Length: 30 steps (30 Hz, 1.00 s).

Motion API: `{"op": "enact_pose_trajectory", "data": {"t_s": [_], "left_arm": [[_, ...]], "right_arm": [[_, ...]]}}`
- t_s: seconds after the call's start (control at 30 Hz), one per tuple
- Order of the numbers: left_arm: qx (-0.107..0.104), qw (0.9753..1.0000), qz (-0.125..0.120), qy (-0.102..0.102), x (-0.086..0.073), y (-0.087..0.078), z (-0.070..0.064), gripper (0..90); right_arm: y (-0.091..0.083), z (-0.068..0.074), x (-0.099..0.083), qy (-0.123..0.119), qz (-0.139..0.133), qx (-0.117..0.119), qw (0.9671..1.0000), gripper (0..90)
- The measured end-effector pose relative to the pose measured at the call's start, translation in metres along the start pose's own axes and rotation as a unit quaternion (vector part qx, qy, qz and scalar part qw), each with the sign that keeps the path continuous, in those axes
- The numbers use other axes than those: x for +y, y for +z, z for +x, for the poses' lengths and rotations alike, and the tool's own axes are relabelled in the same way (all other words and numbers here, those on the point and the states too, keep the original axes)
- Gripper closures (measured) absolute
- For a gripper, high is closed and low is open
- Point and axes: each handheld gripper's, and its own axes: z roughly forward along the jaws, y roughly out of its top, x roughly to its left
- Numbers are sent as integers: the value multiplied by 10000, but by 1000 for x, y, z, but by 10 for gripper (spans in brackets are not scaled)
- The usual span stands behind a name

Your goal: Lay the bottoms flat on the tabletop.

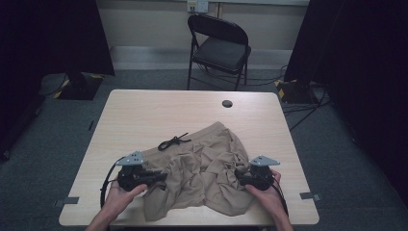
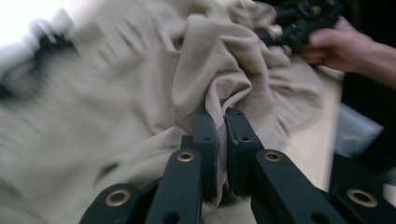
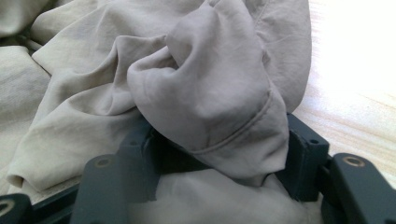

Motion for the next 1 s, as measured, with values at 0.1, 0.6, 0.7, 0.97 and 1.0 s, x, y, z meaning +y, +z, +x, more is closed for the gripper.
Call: {"op": "enact_pose_trajectory", "data": {"t_s": [0.1,0.6,0.7,0.97,1.0], "left_arm": [[314,9986,419,87,-20,6,7,842],[339,9994,69,-92,-22,-9,13,640],[463,9989,-40,-41,-13,-19,14,589],[654,9965,-485,-194,5,-32,23,532],[652,9964,-496,-214,6,-30,24,586]], "right_arm": [[0,0,0,2,2,3,10000,390],[-18,-4,14,77,-174,113,9998,236],[-29,-6,24,174,-363,156,9991,186],[-33,-16,58,340,-813,211,9959,260],[-28,-18,61,296,-810,224,9960,340]]}}
